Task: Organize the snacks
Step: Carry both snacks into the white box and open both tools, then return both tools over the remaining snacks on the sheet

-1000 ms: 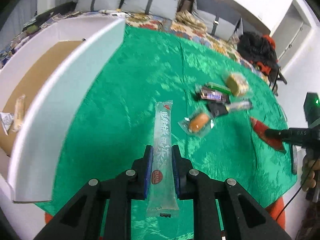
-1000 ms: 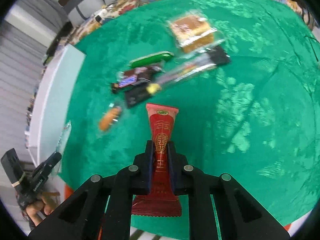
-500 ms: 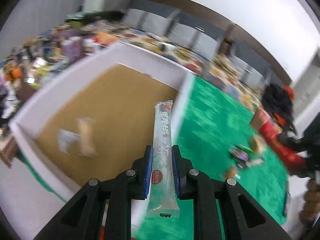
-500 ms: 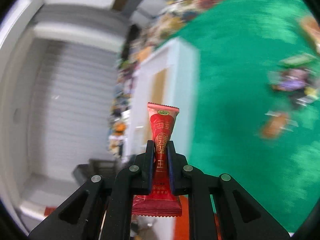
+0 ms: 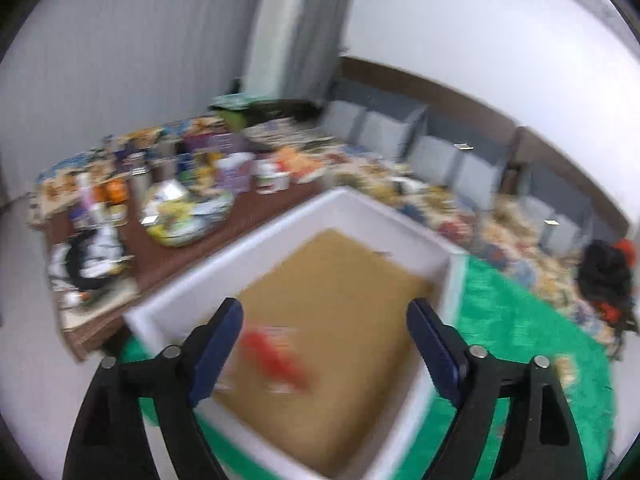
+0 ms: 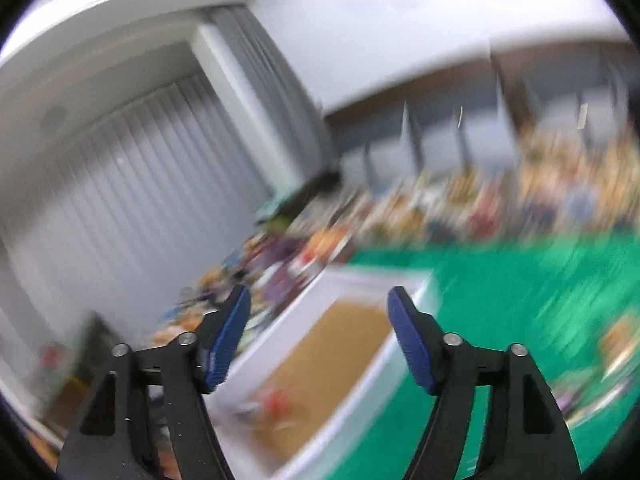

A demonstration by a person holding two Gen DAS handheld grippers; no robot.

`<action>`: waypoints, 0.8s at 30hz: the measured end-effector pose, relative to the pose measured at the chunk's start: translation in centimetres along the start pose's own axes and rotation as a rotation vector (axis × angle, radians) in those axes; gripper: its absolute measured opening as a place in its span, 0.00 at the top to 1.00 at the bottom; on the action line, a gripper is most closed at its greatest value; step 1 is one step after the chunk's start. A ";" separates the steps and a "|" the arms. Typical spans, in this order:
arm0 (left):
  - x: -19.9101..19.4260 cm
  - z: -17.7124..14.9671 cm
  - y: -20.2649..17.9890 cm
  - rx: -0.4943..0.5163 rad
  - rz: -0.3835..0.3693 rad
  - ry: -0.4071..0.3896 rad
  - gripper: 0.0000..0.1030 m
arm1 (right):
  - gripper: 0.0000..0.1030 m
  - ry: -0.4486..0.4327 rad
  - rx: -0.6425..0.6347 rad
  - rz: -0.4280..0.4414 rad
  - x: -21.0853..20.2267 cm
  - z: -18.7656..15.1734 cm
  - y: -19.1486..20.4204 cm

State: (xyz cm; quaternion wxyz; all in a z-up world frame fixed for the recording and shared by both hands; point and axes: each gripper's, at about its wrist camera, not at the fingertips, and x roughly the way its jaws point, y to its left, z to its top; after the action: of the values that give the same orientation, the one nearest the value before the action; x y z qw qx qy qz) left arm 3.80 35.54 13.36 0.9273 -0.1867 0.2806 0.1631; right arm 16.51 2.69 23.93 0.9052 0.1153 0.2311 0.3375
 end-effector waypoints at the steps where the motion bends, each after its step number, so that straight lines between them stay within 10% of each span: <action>1: -0.2 -0.6 -2.2 0.026 -0.051 -0.004 0.11 | 0.22 -0.022 -0.039 -0.042 -0.7 0.1 -0.5; 6: 1.0 -6.1 -13.0 0.219 -0.237 0.063 0.04 | 0.22 0.008 -0.110 -0.323 -3.2 -3.9 -9.0; 13: 8.6 -20.2 -21.8 0.368 -0.289 0.357 0.04 | 0.22 0.355 -0.057 -0.666 -5.4 -19.8 -24.2; 24: 15.8 -26.2 -28.7 0.534 -0.181 0.390 0.02 | 0.22 0.442 0.080 -0.783 -9.4 -26.5 -33.0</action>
State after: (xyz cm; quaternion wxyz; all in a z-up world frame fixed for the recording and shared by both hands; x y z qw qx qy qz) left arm 15.88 2.01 -8.79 0.8830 0.0109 0.4677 -0.0380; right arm 15.53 -26.77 -7.88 0.8885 -0.0207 0.4579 -0.0229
